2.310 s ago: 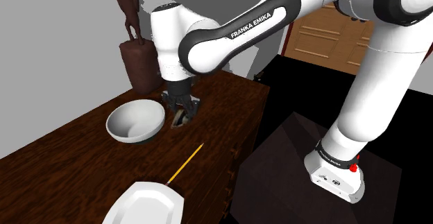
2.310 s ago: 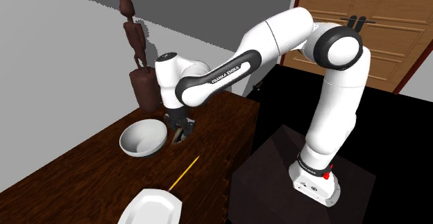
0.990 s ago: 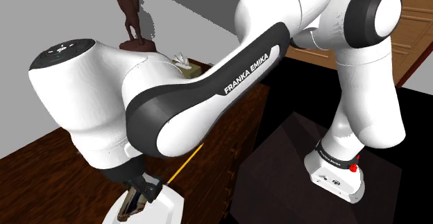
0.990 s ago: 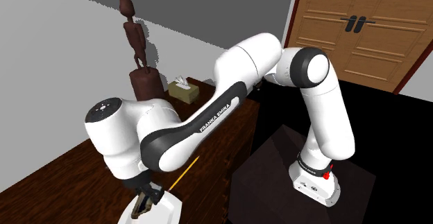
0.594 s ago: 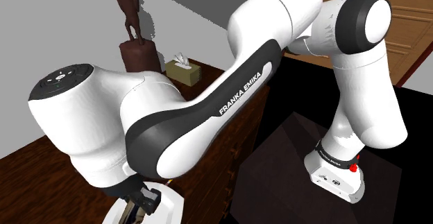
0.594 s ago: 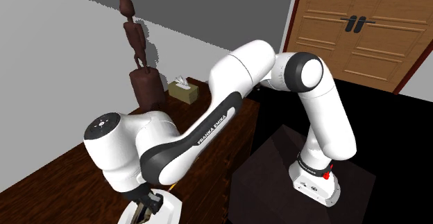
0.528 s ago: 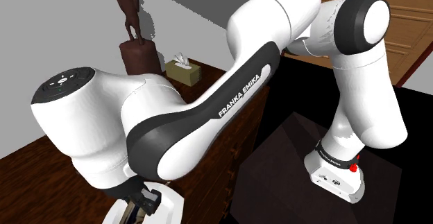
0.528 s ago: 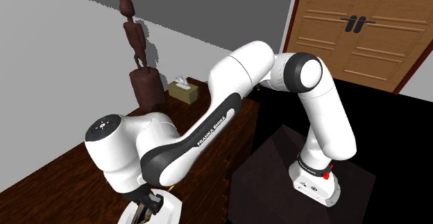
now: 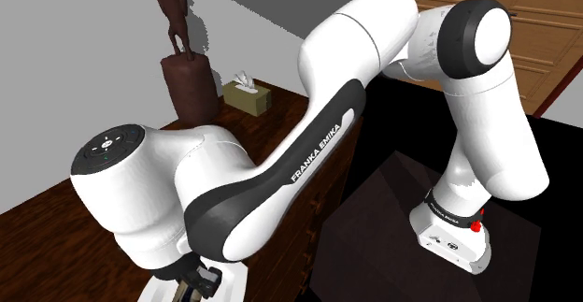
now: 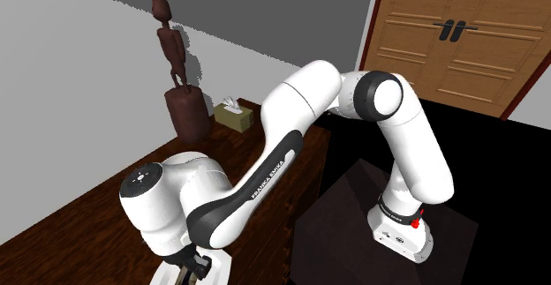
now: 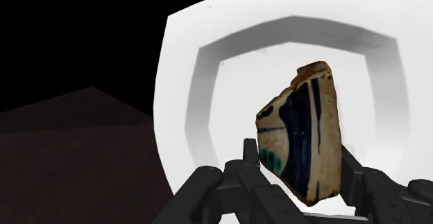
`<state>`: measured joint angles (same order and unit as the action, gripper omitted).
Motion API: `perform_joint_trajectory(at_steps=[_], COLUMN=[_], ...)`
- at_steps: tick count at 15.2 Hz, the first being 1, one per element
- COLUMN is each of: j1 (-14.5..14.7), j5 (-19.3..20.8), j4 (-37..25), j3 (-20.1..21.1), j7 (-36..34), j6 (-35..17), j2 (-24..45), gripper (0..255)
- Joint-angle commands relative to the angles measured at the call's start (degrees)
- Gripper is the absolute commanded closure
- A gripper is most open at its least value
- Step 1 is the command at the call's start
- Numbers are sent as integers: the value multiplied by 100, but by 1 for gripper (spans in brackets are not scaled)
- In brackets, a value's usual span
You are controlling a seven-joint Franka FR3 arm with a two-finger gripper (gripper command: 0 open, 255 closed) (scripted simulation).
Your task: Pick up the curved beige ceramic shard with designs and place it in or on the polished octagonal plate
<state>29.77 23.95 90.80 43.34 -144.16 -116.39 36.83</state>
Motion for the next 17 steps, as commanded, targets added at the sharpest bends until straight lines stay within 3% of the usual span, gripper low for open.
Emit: perform_joint_trajectory(at_steps=[1,7,8,13,17], j1=[6,6,6,6,-58], j5=[17,18,18,18,-199], j4=[18,18,18,18,-326], j3=[-13,-13,-13,-13,143], j7=[-9,-9,-9,-9,128], j6=[-40,-40,-39,-40,522], j2=[22,22,22,22,-250], gripper=[255,255,0,0,0])
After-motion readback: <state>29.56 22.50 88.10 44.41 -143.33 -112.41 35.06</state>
